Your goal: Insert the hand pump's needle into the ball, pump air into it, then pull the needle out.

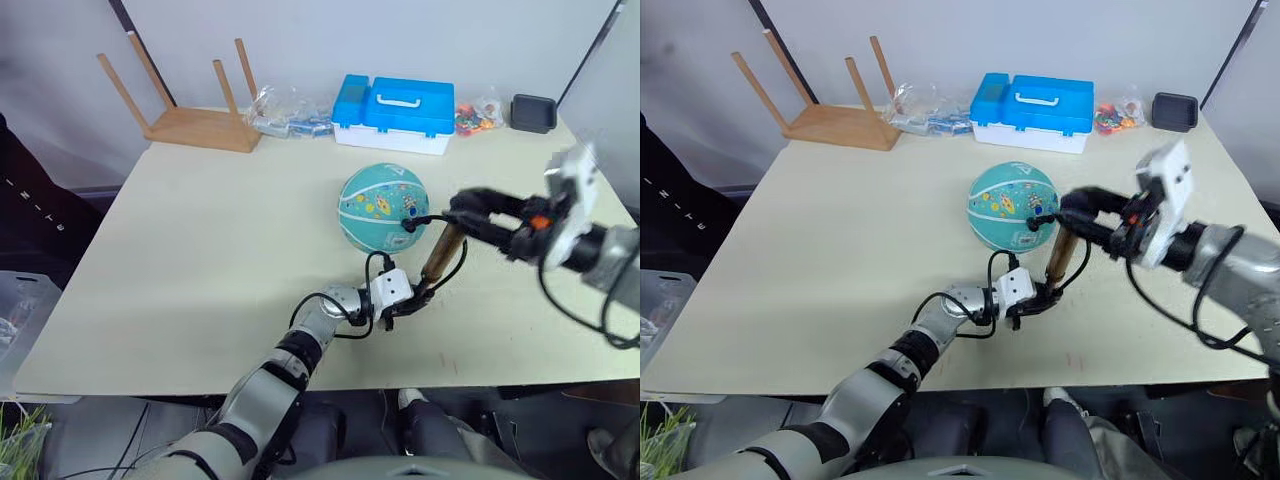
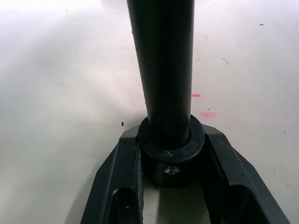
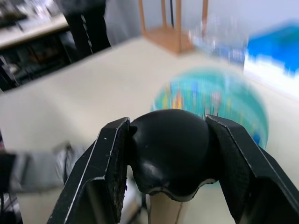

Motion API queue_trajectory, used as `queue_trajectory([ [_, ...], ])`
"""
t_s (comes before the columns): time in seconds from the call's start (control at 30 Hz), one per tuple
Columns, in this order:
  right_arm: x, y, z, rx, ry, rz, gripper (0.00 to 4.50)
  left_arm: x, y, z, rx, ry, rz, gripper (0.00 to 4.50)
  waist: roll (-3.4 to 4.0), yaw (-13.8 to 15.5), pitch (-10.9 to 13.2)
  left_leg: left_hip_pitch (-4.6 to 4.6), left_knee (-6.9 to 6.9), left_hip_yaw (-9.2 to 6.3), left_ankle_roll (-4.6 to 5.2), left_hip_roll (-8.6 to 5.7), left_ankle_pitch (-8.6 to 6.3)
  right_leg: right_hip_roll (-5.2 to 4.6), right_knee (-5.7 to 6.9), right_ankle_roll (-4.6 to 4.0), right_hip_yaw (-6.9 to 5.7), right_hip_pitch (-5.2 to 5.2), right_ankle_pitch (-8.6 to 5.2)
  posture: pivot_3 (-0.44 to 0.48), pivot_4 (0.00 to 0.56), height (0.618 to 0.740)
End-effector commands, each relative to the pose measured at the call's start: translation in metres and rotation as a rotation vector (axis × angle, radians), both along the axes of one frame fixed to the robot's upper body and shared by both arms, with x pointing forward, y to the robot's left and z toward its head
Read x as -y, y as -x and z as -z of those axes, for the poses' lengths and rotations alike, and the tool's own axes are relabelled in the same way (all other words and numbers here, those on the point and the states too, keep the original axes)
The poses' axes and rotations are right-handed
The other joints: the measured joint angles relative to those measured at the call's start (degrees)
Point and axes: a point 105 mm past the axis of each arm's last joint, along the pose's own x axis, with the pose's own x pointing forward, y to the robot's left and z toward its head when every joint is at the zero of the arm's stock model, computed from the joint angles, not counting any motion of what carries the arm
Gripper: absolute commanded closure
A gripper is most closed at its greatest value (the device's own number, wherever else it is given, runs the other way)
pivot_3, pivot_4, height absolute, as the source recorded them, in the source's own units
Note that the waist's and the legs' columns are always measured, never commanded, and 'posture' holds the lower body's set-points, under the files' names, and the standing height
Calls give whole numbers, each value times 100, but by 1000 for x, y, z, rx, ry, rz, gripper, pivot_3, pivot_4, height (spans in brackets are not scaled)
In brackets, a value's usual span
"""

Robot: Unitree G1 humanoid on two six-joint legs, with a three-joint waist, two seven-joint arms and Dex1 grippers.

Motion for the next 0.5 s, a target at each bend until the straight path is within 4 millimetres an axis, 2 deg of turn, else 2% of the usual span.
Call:
queue_trajectory([
  [0.03, 2, 21, -54, 162, -61, -21, 2452, -31, 18, 52, -157, -161, -44, 3414, -9, 25, 5, -8, -1, 0, 0, -2, 0, -3, -1, 1, -1, -6, 0, 0, 150, 740],
  [0.1, 0, 20, -53, 152, -44, -17, 2452, -32, 17, 51, -157, -161, -47, 3414, -14, 27, 7, -8, -1, -4, 1, -1, -1, -6, -2, 0, -4, -6, 0, 0, 150, 740],
  [0.17, -5, 17, -42, 120, -28, -19, 2452, -33, 16, 51, -158, -163, -51, 3414, -15, 25, 8, -8, -1, -2, 1, 0, -1, -7, -1, 0, -3, -6, 0, 0, 150, 740],
  [0.23, -10, 9, -12, 47, -2, -11, 2452, -34, 15, 51, -157, -163, -51, 3414, -14, 22, 8, -6, 0, 3, 2, 0, -1, -5, -1, 1, 1, -5, 0, 0, 150, 740],
  [0.33, -14, -5, 43, -64, 54, 26, 2452, -35, 16, 51, -156, -163, -52, 3414, -66, 8, -33, 12, -4, 1, 1, 6, 0, 6, 1, 2, -2, 7, -2, 0, 150, 740],
  [0.43, -16, -10, 81, -139, 39, 41, 2452, -36, 15, 51, -157, -162, -59, 3414, -76, -30, -50, 45, -4, 8, 1, 6, -1, 29, 1, 11, 5, 34, -7, 0, 150, 740],
  [0.5, -15, -14, 127, -220, 84, 63, 2452, -38, 17, 53, -159, -163, -63, 3414, -108, -73, -81, 58, -4, 3, 1, 9, -1, 34, 0, 22, 1, 48, -14, 0, 150, 740],
])
